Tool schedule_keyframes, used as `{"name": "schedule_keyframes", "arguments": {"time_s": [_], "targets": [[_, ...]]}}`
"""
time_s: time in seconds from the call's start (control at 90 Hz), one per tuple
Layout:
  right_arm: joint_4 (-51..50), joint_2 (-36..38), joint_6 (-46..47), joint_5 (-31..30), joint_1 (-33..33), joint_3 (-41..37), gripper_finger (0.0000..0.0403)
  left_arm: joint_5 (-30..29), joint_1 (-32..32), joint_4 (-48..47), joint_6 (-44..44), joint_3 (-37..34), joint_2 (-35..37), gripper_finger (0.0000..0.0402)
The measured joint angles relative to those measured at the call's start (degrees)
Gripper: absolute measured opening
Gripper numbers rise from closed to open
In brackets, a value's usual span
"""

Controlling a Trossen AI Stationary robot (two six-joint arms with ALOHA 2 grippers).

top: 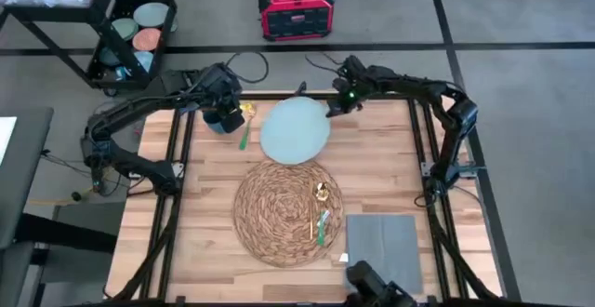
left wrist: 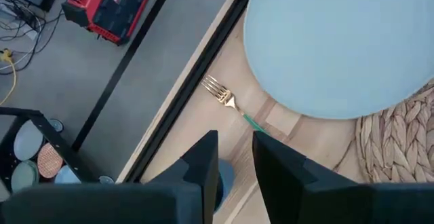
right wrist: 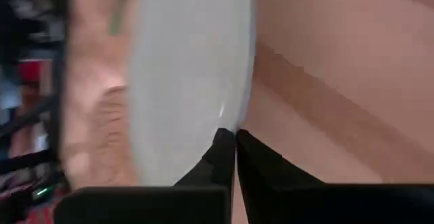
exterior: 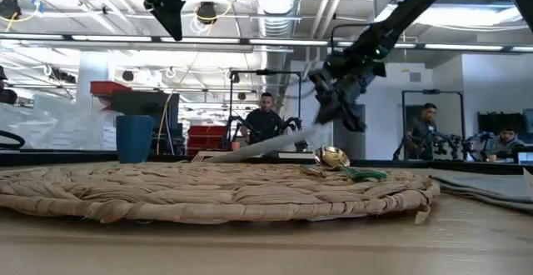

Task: Set table place
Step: Put the light blue plate on the brown placemat to the left of the gold table knife

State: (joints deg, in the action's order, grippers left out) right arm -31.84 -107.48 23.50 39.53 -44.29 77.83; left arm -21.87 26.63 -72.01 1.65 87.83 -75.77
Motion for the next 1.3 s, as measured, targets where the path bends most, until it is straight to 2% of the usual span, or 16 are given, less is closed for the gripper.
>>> {"name": "schedule_keyframes", "arguments": {"time_s": [0.244, 0.456, 0.511, 0.667, 0.756, 0.911, 1.111, 1.2, 1.3], "targets": [[-7.37, 0.09, -4.02, 2.27, 7.12, 3.09, 0.0000, 0.01, 0.00, -0.04, -0.03, 0.00, 0.00, 0.0076], [-12.32, 0.09, -7.49, -1.46, 11.25, 3.05, 0.0000, 0.02, -0.01, -0.04, 0.59, 0.00, 0.00, 0.0076], [-11.89, 0.09, -8.52, -4.53, 11.68, 3.05, 0.0000, 0.02, 0.00, -0.04, 0.52, 0.00, 0.00, 0.0076], [-8.56, 0.09, -12.85, -6.93, 8.14, 3.05, 0.0010, 0.02, -0.02, -0.04, 0.17, 0.00, 0.00, 0.0076], [-8.64, -0.49, -11.75, -5.76, 5.41, 3.05, 0.0033, 0.02, -0.02, -0.02, -0.22, 0.00, 0.00, 0.0076], [-5.14, -0.66, -2.51, -3.94, 3.79, 3.05, 0.0100, 0.04, -0.02, 0.04, -0.82, 0.00, 0.00, 0.0076], [-2.22, -2.58, 6.56, -6.54, 4.56, 3.03, 0.0194, 0.04, -0.02, 0.53, -1.46, 0.00, 0.00, 0.0076], [-3.88, -4.91, 11.10, -2.53, 4.75, 2.73, 0.0218, 0.07, -0.02, 0.52, -1.38, 0.00, 0.00, 0.0076], [-2.29, -6.66, 13.37, -0.85, 6.66, 2.90, 0.0227, 0.04, -0.01, 0.51, -1.45, 0.00, 0.00, 0.0076]]}}
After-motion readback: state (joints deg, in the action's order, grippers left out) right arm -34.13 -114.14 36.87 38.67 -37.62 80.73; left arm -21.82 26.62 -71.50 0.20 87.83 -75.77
